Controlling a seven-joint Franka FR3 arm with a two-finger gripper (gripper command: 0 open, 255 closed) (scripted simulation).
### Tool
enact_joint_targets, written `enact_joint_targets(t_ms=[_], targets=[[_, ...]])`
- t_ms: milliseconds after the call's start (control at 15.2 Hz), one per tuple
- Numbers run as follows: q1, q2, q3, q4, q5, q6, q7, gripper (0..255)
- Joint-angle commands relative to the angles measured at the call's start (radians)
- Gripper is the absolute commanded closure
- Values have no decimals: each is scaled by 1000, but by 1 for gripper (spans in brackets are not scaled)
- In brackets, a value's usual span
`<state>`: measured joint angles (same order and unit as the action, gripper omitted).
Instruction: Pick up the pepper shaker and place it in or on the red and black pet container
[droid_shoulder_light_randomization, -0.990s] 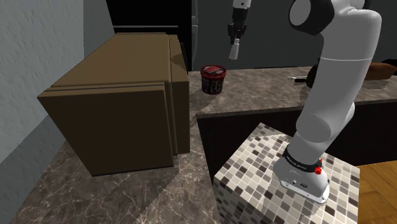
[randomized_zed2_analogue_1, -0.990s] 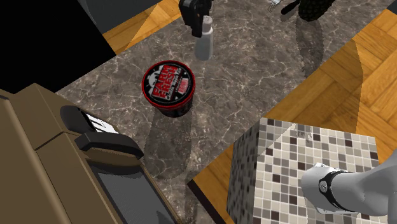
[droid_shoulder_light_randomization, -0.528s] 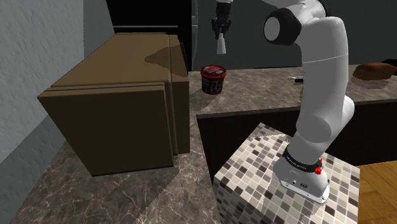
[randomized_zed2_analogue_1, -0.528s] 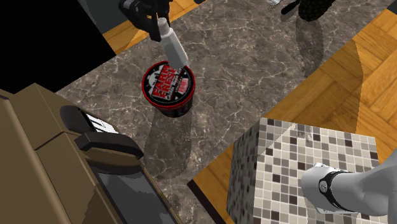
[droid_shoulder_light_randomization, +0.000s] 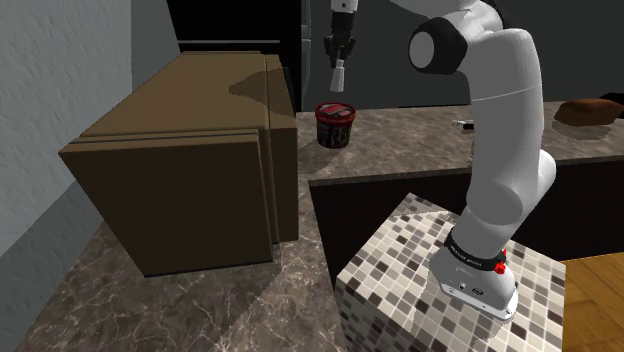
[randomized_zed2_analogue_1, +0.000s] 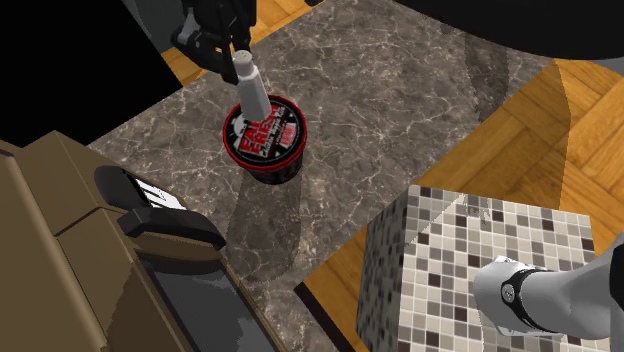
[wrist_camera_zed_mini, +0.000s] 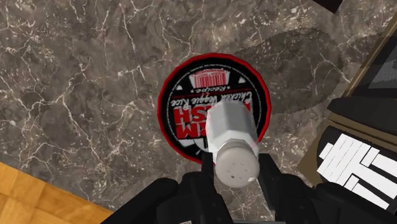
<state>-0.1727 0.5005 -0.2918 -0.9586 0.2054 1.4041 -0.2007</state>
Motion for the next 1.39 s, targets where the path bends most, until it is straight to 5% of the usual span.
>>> enact_joint_targets(t_ms=[0,792,1320], targets=[[9,-20,-2,-61,-5,42,-4,255],[43,-79,-3,-326,-21,247,-19,255],[43,-79,-3,-326,-21,247,-19,255]])
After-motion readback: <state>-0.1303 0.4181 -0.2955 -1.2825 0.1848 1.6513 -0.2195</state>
